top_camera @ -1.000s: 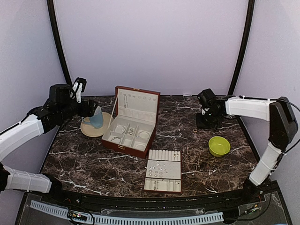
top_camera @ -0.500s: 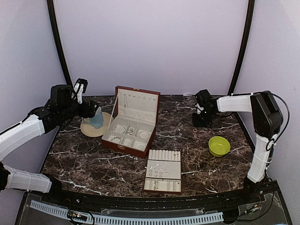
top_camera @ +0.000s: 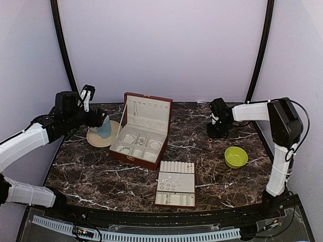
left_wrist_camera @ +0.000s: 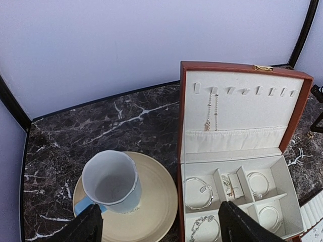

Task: Organize the mixed jewelry
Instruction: Pick up the ring from the center of the board.

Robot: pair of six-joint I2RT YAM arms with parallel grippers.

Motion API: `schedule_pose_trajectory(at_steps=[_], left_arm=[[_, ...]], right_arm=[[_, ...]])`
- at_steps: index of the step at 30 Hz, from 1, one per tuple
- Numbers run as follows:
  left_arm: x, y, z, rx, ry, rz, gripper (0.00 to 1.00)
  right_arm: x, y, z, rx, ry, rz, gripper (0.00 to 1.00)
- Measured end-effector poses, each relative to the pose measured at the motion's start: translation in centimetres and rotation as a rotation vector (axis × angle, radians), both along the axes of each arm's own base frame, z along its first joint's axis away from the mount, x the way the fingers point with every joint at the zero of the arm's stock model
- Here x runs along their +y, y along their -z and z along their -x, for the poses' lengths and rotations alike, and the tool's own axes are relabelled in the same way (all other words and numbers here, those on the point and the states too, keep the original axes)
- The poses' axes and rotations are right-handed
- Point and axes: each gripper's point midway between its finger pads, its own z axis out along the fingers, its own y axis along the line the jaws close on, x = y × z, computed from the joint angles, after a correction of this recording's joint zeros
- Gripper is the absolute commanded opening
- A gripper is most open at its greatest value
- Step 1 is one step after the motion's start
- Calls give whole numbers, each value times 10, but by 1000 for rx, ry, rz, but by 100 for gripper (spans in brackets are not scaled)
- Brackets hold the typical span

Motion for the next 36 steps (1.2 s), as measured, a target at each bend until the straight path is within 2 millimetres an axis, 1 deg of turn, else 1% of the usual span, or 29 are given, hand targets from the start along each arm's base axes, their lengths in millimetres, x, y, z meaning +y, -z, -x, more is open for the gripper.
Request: schedule_pose_trajectory(at_steps=[4,10,17,27,29,33,36], left_arm=[[0,1,0,4,0,-1,82],[0,2,0,4,1,-1,82],[-1,2,-1,6,2,-1,82],[-1,3,-1,8,4,-1,82],[-1,3,-1,8,4,-1,82],[-1,3,-1,8,4,-1,82],[-3,3,0,8,14,0,78]], right_arm=[[0,7,1,15,-4,8,13],[-1,13,3,29,-10,16,9],[-1,13,3,29,-12,17,0],[-2,12,3,26,-12,18,0],[-3,8,2,20,-9,18,0],[-4,-8,-1,-15,-4,7,0],[-3,-23,-3,-46,-3,-7,0]])
